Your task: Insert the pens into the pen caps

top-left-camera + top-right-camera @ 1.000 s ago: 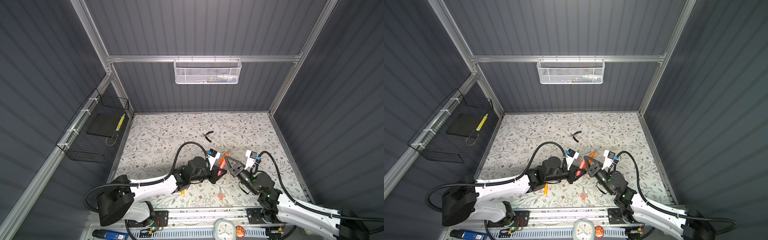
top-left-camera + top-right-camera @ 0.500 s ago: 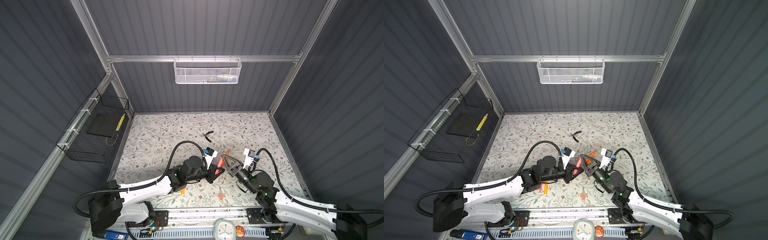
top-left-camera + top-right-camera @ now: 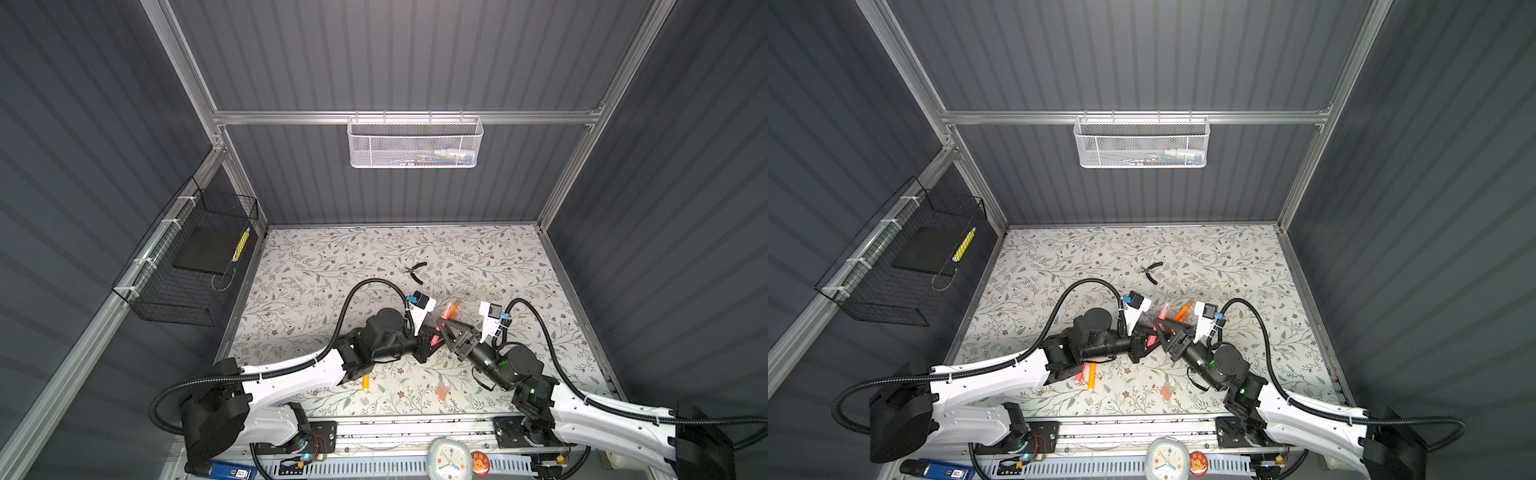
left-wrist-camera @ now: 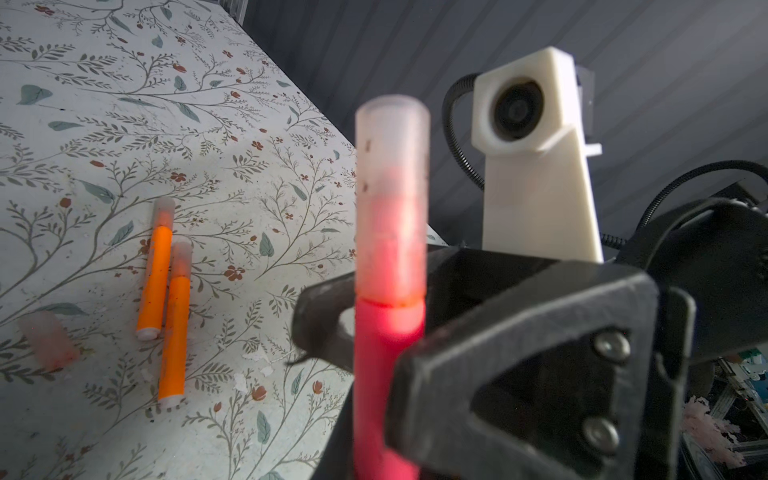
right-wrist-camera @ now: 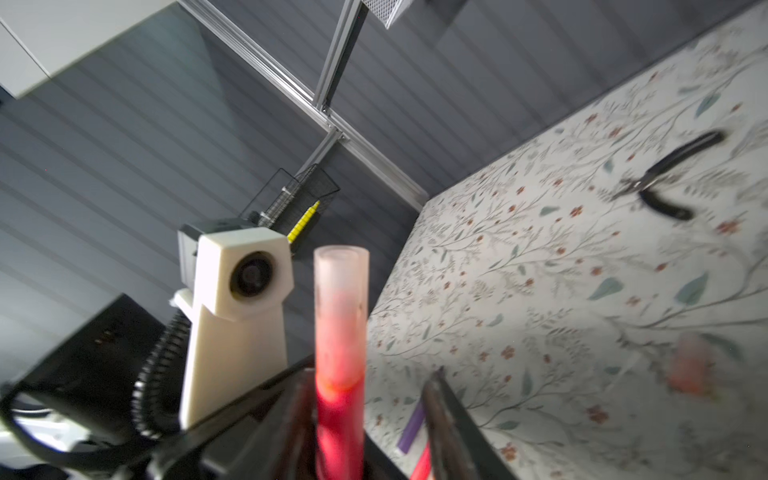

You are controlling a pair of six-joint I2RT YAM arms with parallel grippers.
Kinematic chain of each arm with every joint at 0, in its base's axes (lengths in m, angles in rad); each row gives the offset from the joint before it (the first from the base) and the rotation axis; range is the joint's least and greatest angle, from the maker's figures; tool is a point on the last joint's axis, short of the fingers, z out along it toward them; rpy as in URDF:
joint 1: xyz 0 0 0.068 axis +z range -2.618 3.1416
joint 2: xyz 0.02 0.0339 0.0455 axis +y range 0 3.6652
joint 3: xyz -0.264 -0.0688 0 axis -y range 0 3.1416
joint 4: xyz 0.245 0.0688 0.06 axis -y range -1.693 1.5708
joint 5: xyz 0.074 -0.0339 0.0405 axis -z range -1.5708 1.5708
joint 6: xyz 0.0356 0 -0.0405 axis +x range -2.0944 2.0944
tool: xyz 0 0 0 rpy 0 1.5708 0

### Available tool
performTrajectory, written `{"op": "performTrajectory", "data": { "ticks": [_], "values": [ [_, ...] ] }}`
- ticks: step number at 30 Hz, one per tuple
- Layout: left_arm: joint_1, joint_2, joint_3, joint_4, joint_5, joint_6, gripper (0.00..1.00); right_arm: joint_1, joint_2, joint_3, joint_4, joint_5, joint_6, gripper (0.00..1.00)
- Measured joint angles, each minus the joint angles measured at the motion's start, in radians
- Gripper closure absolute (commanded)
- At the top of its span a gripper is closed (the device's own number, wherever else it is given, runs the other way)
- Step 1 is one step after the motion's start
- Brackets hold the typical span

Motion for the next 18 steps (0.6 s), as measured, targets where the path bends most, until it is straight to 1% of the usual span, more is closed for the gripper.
{"op": "performTrajectory", "data": {
  "ticks": [2,5,14,18],
  "values": [
    [0.0,-0.001,0.0,0.005,-0.005,0.005,1.0,0.0,-0.027,-0.011,-0.02,0.003,-0.002,0.3],
    [0.0,-0.004,0.0,-0.001,-0.019,0.015,1.0,0.0,-0.061,-0.027,-0.048,0.007,-0.007,0.26],
    [0.0,-0.05,0.0,-0.043,-0.1,0.064,1.0,0.001,-0.207,-0.063,-0.147,0.02,-0.024,0.17],
    [-0.003,-0.052,-0.001,-0.067,-0.126,0.103,1.0,0.0,-0.307,-0.05,-0.254,0.051,-0.05,0.15]
  ]
}}
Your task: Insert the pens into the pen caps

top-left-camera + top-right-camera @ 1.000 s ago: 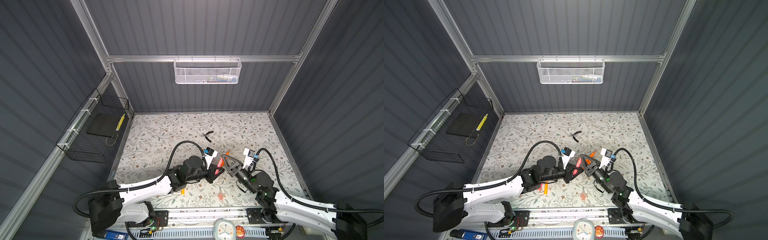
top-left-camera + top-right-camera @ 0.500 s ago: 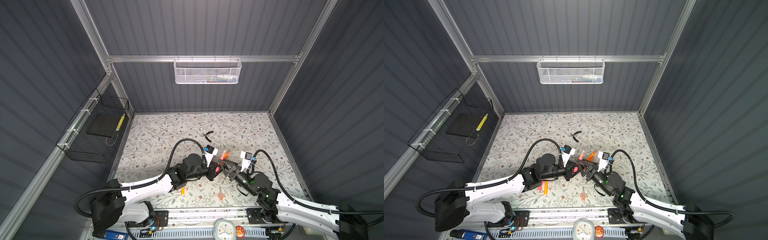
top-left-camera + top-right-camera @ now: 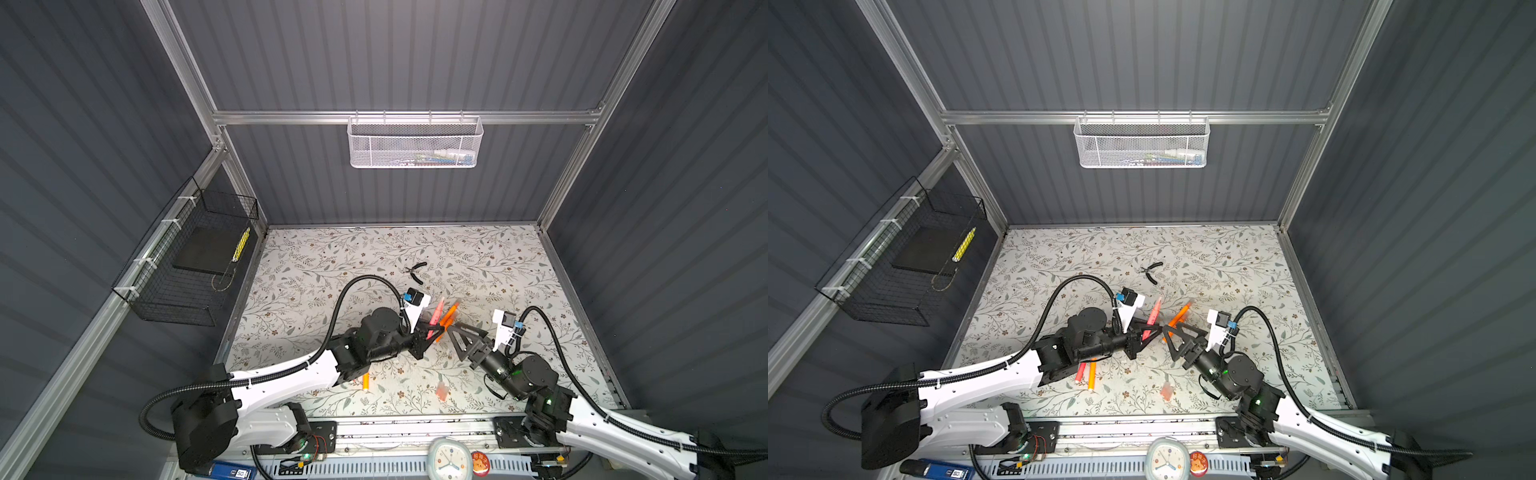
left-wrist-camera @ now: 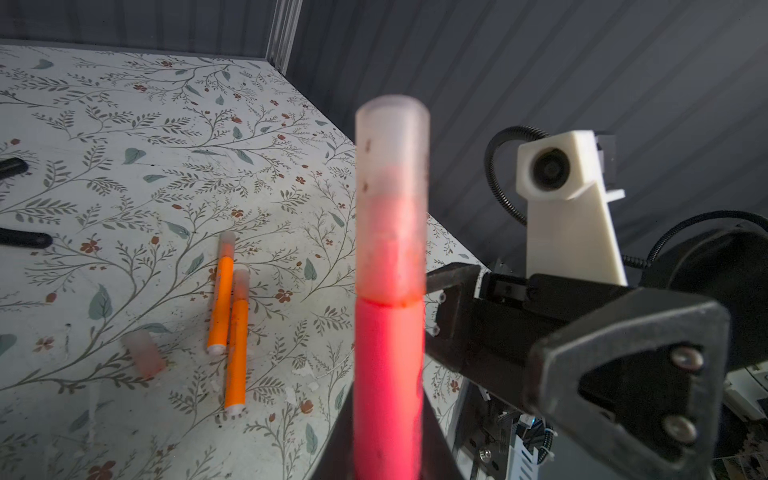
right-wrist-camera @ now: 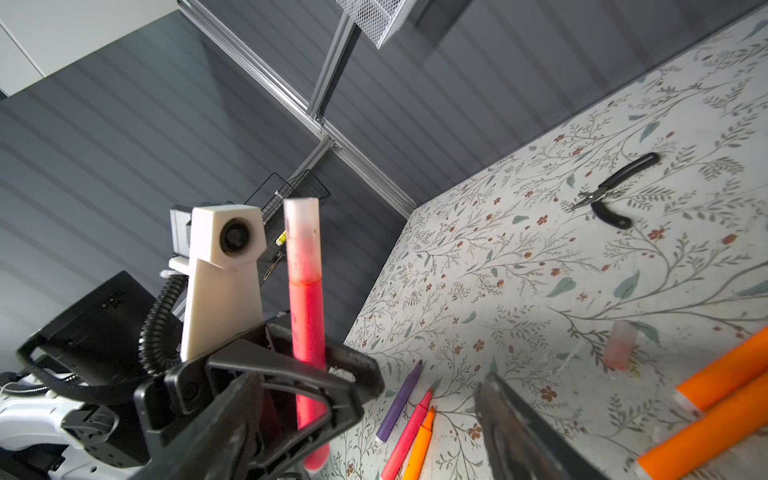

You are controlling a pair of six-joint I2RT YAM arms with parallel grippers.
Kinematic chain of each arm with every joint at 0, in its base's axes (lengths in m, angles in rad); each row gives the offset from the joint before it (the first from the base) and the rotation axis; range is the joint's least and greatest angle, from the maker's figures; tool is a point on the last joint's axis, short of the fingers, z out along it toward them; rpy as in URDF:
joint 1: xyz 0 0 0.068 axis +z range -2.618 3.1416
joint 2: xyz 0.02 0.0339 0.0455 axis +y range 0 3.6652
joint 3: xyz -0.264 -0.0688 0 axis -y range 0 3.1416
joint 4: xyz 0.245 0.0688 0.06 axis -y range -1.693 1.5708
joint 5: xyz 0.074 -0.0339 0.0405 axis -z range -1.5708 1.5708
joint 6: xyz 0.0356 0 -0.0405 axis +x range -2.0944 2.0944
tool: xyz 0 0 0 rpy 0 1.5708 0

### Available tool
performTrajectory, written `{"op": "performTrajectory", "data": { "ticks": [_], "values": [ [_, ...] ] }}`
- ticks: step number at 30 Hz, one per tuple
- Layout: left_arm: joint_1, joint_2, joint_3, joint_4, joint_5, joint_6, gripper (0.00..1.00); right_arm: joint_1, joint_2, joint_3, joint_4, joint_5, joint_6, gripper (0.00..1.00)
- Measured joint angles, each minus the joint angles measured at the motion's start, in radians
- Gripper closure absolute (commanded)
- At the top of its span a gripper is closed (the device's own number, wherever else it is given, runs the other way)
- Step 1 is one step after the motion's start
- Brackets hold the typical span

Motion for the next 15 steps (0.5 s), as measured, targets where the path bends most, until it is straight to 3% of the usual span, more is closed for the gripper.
{"op": "performTrajectory", "data": {
  "ticks": [8,15],
  "values": [
    [-0.095,0.0,-0.011,-0.063,-0.085,0.113,1.0,-0.044,-0.059,0.176,-0.241,0.043,-0.057,0.19],
    [-0.105,0.0,-0.031,-0.067,-0.105,0.147,1.0,-0.243,0.055,0.237,-0.267,-0.148,-0.017,0.19]
  ]
}}
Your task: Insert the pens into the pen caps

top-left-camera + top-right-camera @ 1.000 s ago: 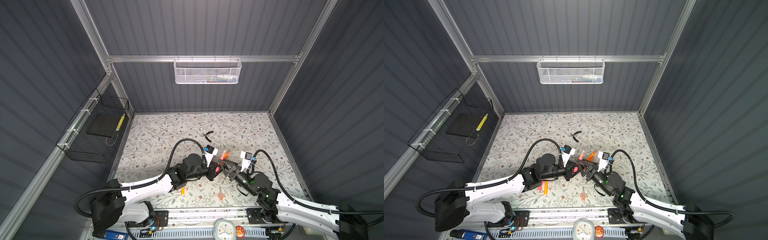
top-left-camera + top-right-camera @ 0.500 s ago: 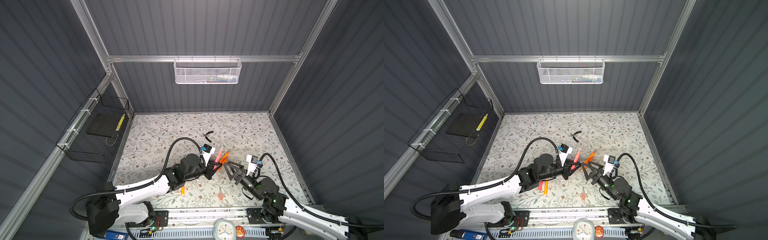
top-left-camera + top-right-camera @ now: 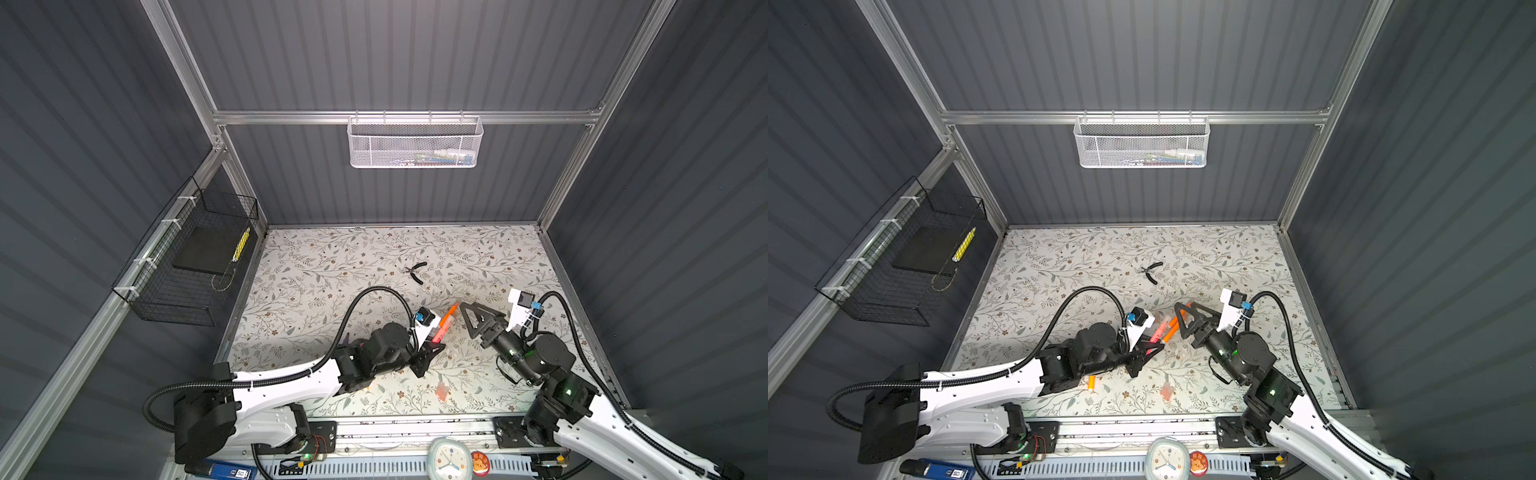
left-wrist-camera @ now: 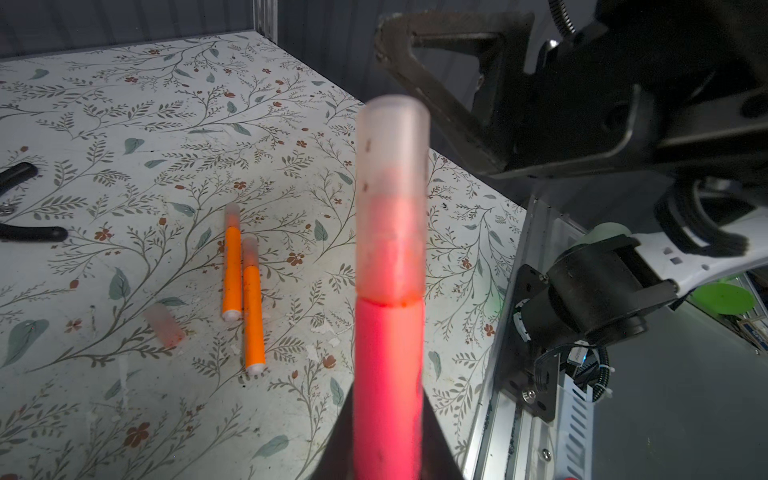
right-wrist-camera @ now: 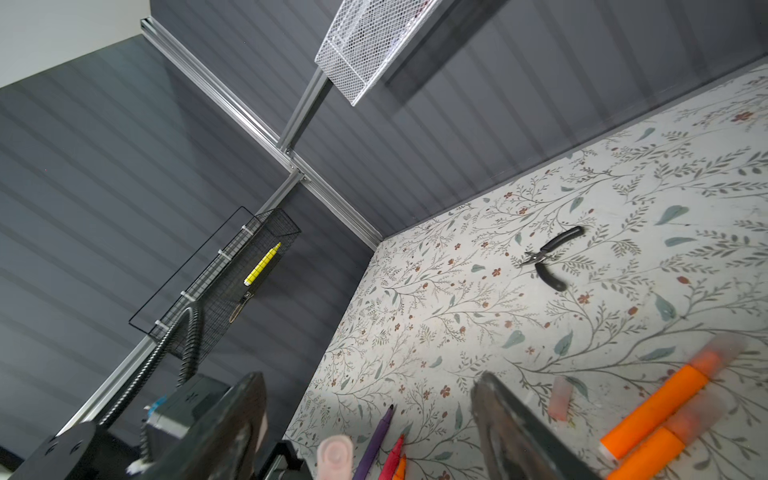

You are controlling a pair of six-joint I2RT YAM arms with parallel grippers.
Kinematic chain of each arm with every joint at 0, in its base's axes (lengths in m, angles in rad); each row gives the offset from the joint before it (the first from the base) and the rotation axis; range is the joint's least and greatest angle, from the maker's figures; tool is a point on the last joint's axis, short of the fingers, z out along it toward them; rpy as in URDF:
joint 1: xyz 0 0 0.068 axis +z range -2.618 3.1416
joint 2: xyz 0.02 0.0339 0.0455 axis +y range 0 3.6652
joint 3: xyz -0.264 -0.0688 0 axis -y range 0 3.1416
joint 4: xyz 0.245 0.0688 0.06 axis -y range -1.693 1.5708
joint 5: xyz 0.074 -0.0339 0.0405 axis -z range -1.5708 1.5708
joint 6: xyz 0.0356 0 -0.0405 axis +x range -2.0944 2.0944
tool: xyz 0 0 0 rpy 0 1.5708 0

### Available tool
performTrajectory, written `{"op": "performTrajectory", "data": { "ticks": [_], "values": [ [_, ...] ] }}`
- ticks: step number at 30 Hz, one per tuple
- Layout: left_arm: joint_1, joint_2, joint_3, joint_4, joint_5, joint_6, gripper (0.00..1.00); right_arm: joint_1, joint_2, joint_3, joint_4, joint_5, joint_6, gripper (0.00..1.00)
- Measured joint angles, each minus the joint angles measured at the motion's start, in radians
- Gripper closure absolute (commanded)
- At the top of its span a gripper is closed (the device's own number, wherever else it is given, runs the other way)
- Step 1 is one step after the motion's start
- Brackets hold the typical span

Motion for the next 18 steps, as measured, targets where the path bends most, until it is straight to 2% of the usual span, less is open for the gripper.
{"op": "performTrajectory", "data": {
  "ticks": [2,8,18],
  "values": [
    [0.0,0.0,-0.001,-0.001,-0.005,0.006,1.0,-0.038,0.03,0.0,0.005,-0.055,0.021,0.2],
    [0.0,0.0,-0.001,-0.001,-0.012,0.015,1.0,-0.048,0.099,0.0,0.037,-0.185,0.066,0.34],
    [0.0,0.004,-0.001,-0.001,-0.025,0.017,1.0,0.018,0.142,0.0,0.067,-0.204,0.073,0.38]
  ]
}}
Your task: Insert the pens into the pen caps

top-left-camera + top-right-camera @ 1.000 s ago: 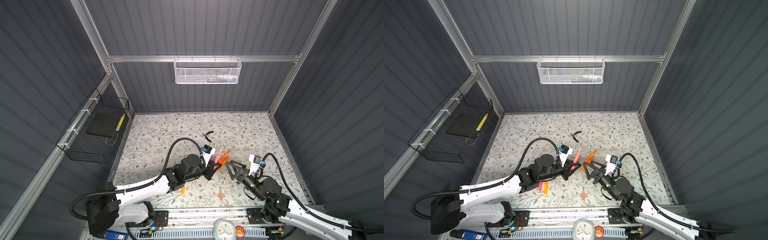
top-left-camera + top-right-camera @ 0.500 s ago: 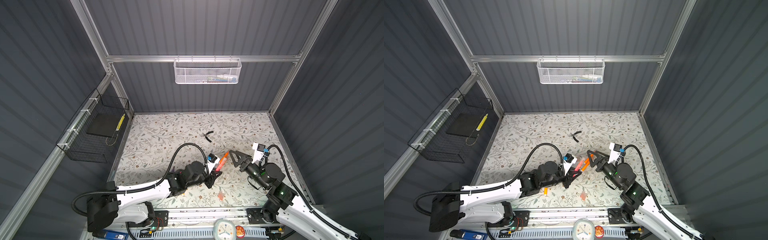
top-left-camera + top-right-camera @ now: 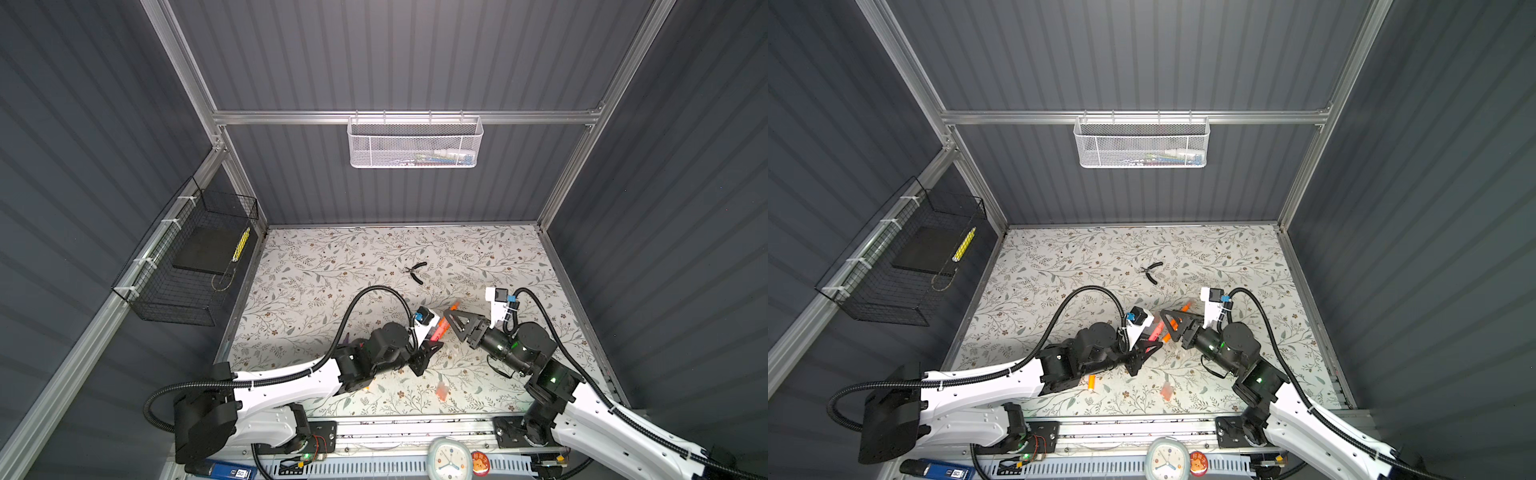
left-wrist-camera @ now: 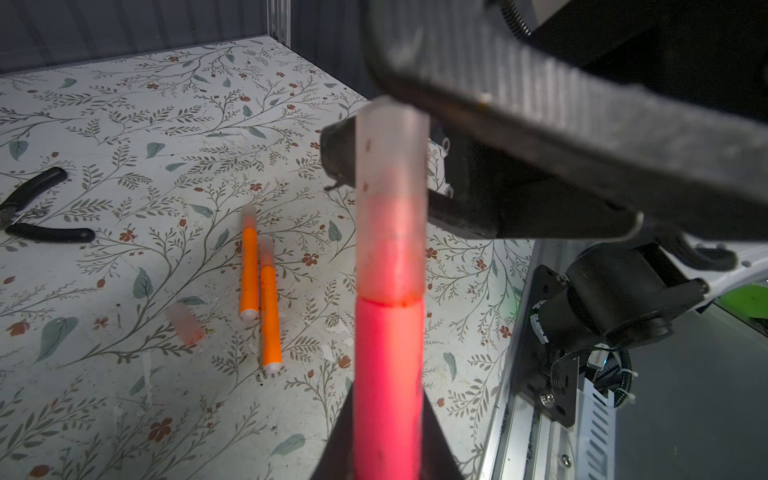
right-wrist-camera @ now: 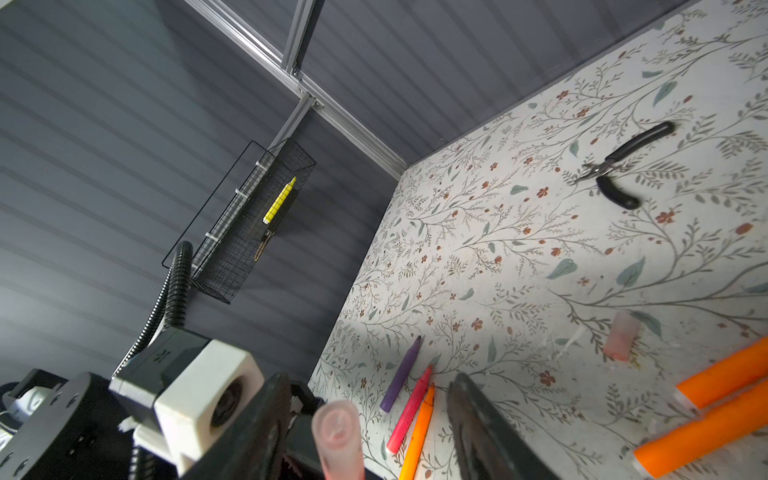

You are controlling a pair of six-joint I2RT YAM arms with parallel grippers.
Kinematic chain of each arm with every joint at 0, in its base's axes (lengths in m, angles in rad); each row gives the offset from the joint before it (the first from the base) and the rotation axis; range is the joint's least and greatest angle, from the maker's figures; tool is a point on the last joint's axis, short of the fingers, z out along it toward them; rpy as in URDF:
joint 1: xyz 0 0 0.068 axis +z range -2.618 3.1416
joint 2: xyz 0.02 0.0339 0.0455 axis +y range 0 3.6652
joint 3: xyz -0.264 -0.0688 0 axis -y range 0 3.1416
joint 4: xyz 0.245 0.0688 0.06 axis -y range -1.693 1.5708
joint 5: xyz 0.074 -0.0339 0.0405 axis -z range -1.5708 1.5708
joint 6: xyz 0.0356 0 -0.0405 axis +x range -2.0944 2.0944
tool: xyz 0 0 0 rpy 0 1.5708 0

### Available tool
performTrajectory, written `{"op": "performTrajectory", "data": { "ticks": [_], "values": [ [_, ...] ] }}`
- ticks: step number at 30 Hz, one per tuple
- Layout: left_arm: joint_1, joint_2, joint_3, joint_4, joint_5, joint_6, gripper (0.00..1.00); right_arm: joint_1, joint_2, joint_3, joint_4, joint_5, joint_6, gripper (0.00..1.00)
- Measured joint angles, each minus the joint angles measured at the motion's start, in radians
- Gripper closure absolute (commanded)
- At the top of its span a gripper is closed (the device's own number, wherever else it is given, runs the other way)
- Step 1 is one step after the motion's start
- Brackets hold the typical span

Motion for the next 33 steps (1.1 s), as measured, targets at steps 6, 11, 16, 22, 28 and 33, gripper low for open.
{"op": "performTrajectory", "data": {
  "ticks": [6,11,16,22,28,33],
  "values": [
    [0.0,0.001,0.0,0.0,0.0,0.0,1.0,0.018,0.054,0.0,0.016,0.0,-0.01,0.43],
    [0.0,0.001,0.0,0.0,0.0,0.0,1.0,0.032,0.08,0.006,0.028,0.008,-0.016,0.48],
    [0.0,0.001,0.0,0.0,0.0,0.005,1.0,0.04,0.095,0.01,0.036,0.014,-0.02,0.51],
    [0.0,0.001,0.0,0.0,0.0,0.007,1.0,0.042,0.094,0.01,0.042,0.019,-0.021,0.5],
    [0.0,0.001,0.0,0.0,0.0,0.007,1.0,0.042,0.084,0.017,0.045,0.028,-0.023,0.5],
    [0.0,0.001,0.0,0.0,0.0,0.007,1.0,0.042,0.08,0.031,0.049,0.03,-0.024,0.56]
  ]
}}
